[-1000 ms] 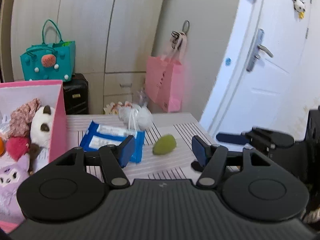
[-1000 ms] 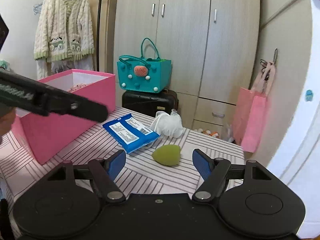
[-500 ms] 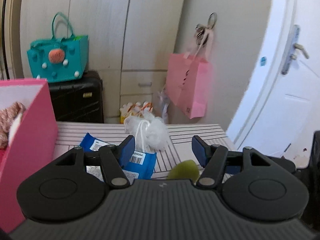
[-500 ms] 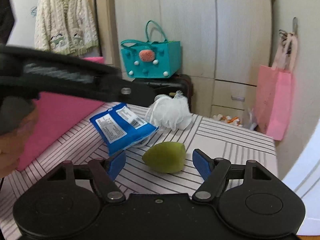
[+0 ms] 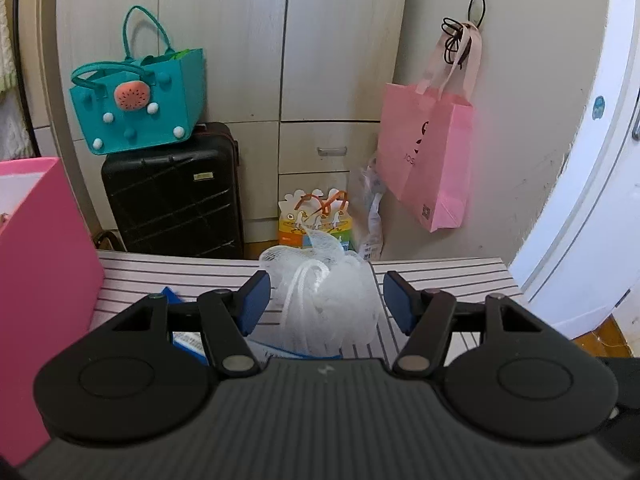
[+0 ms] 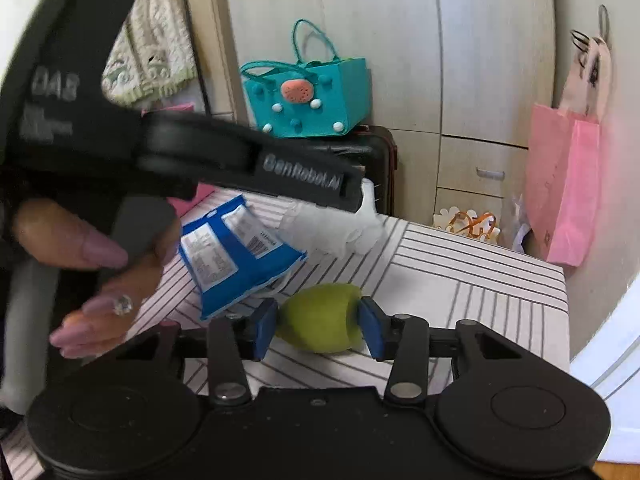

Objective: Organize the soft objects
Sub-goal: 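Close the right tool on the green sponge while the left tool grasps the white puff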

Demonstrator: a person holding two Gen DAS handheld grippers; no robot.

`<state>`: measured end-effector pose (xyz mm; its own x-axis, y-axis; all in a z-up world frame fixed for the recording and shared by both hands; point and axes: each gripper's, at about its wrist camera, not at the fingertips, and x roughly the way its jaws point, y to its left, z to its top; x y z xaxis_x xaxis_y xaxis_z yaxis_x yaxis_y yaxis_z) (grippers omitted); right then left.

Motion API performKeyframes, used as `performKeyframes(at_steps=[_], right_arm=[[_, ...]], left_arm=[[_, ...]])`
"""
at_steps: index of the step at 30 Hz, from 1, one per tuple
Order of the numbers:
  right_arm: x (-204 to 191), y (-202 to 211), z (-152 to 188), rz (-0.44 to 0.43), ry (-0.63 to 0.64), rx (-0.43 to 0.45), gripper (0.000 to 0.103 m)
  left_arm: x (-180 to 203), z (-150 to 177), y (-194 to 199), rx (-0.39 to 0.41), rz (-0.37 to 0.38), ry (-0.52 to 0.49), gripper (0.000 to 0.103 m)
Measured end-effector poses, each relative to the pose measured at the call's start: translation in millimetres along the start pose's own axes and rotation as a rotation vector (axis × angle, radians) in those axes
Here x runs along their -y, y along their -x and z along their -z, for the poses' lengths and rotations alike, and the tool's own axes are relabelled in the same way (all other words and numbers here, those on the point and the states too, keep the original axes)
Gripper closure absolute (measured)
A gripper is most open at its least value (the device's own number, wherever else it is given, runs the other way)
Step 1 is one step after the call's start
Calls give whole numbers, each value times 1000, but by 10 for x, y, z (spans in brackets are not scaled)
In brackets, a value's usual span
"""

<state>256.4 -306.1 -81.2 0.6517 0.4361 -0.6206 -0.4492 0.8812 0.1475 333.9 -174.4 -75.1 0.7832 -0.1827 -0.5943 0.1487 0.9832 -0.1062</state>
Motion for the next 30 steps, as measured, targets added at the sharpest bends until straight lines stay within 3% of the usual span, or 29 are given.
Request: performKeyframes(at_steps=[6,12,13,17,23,30], right_arm=[[247,52,-53,65,-69,25,54],[406,27,-73,79,-120,39,54],[416,26,-75,78,-119,38,54],[393,55,-46,79,-103,44,54],[396,64,16,84,-131,38,54],[371,191,88,103,-187,47,56]], left_arm=[[-33,-16,-202,-50,-4,29,42],[27,57,-329,-62,-58,3,42],[33,65,-342,-68,-60,0,43],[26,103,-388,-73,-71,-5,68],[4,130,-308,-58,-39,4,77],[-25,168,5,-5,-3,14,78]])
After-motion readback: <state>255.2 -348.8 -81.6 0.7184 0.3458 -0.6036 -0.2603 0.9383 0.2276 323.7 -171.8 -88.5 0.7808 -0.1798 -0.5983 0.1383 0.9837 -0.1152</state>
